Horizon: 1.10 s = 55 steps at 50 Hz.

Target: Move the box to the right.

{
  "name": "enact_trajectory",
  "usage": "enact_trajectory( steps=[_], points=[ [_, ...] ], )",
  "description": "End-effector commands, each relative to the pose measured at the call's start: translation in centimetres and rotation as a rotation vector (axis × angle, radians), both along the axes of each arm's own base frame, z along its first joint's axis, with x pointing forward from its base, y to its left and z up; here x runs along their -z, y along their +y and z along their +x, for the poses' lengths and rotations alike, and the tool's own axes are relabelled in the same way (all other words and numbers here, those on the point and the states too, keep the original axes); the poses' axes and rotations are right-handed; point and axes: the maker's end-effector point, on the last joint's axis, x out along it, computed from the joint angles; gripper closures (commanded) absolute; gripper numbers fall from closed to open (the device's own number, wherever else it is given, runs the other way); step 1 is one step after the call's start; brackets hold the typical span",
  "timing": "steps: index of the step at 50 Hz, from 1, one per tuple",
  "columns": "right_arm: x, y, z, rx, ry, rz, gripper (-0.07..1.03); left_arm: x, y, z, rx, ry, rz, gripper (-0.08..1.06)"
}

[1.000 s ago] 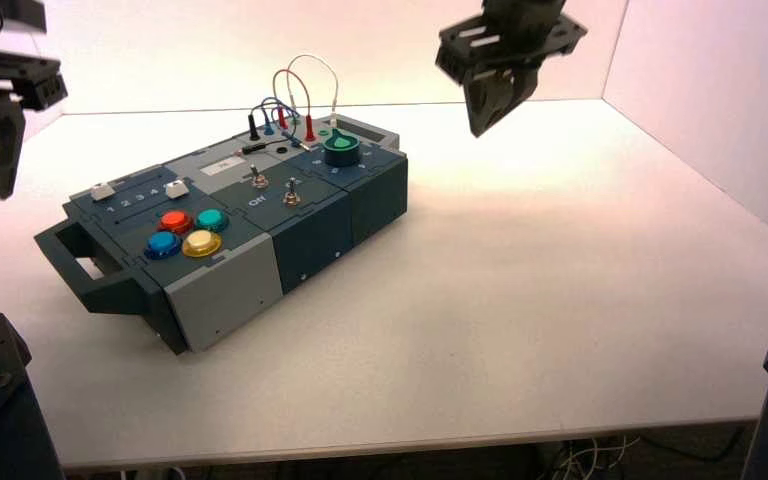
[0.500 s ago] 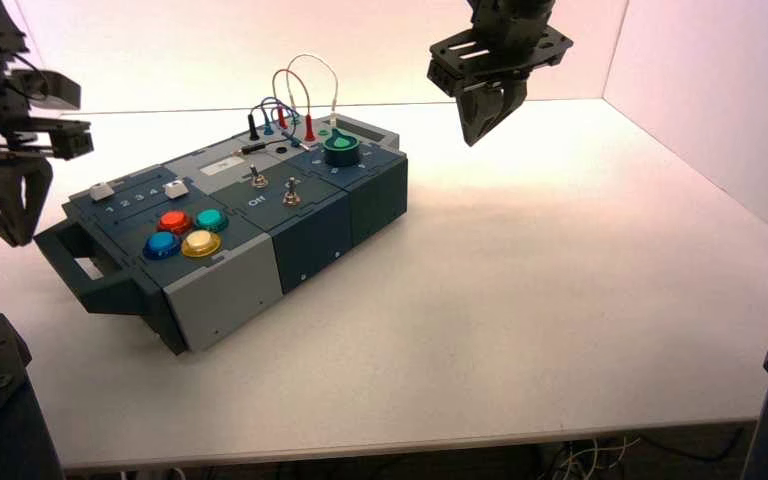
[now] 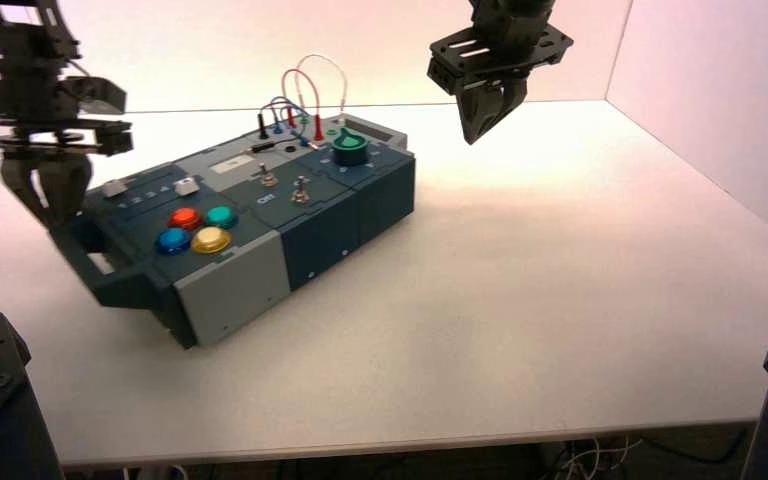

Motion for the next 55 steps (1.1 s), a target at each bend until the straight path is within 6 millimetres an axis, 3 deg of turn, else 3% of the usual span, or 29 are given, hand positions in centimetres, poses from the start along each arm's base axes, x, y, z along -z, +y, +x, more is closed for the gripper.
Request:
enact_trajectory(
  steps=[1,16,26,36,44,55],
  points=[
    [-1.6,0.5,0.8,0.0,-0.039,0.025,0.98,0.5,-2.6,2.3,0.05,-0.026,-0.024,0.96],
    [0.0,-1.1,1.1,0.091,0.017,0.028,0.98,2.0,-5.1,4.0,0.137,-0.002,-0.026,0.96],
    [1.2,-2.7,1.5,0.175,0.054,0.044,0.98,1.5,-5.9,6.5,0.173,-0.038,-0.033,0.96],
    [2.7,-2.7,0.9,0.244,0.063,0.098,0.98,0.5,-6.4,8.8,0.213,-0.079,-0.045,0.96],
    [3.6,-2.9,0.1,0.261,0.067,0.11,0.98,0.7,-7.3,8.2,0.246,-0.057,-0.046,0.96],
    [3.3,-3.0,0.3,0.261,0.053,0.116,0.98,0.9,-8.8,7.4,0.279,-0.047,-0.046,0.96]
  ],
)
